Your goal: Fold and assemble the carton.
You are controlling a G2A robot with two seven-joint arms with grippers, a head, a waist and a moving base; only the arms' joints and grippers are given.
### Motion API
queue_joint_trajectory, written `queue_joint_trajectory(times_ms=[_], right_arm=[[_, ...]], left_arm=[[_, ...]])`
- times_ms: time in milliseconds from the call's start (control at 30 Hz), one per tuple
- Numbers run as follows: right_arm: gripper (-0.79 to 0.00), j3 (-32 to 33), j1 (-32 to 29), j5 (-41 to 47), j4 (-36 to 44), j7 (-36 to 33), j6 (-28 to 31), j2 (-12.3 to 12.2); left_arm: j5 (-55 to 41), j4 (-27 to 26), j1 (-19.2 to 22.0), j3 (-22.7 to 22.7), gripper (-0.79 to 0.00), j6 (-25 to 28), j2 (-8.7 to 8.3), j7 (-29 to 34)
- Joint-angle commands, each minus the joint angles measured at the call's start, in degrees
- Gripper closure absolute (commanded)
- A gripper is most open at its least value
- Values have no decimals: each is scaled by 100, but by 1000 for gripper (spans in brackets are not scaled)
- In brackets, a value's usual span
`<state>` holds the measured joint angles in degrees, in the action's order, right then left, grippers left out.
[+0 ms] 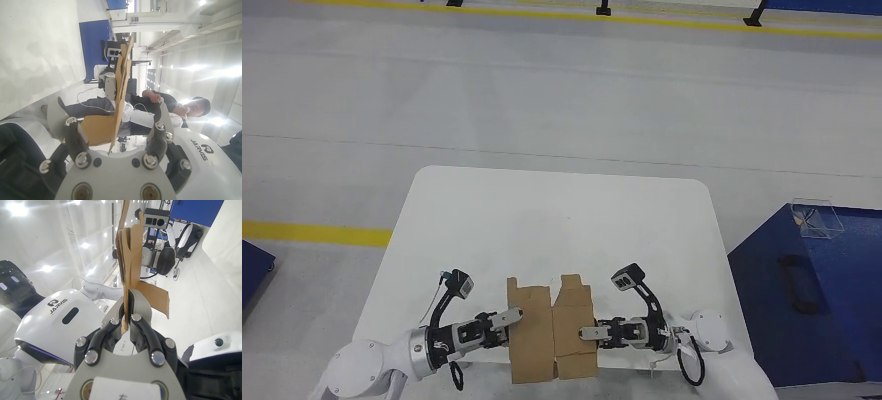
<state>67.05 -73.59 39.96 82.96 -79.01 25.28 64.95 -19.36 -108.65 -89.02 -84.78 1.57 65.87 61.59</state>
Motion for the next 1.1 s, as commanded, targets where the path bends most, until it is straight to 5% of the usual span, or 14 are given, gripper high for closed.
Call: queue_joint_trajectory(times_ms=[0, 167, 200, 233, 433, 600, 767, 900, 1067], right_arm=[[0, -19, 27, 50, -19, -9, -9, -9], [0, -52, 123, 182, -170, -35, -36, -23], [-283, -61, 135, 195, -187, -48, -49, -24], [-785, -61, 135, 195, -187, -48, -49, -24], [-785, -61, 135, 195, -187, -48, -49, -24], [-785, 395, 107, 362, 89, 494, 493, -53], [-785, 804, -209, -1073, 680, 1965, 1964, -105], [-785, 723, -381, -2532, 838, 2978, 2978, -128], [-785, 377, -391, -3508, 792, 3535, 3272, -68]], left_arm=[[27, 31, 26, 49, 0, -38, -11, 13], [0, 68, 52, 49, 0, -65, -23, 28], [0, 68, 52, 49, 0, -65, -23, 28], [0, 68, 52, 49, 0, -65, -23, 28], [0, 68, 52, 49, 0, -65, -23, 28], [-1005, -118, -186, 157, 0, 548, 66, -882], [-1923, -104, -387, 619, 0, 1651, 238, -2314], [-2324, 274, -229, 1239, 0, 2055, 366, -2776], [-2690, 865, 193, 1855, 0, 2112, 500, -2848]])
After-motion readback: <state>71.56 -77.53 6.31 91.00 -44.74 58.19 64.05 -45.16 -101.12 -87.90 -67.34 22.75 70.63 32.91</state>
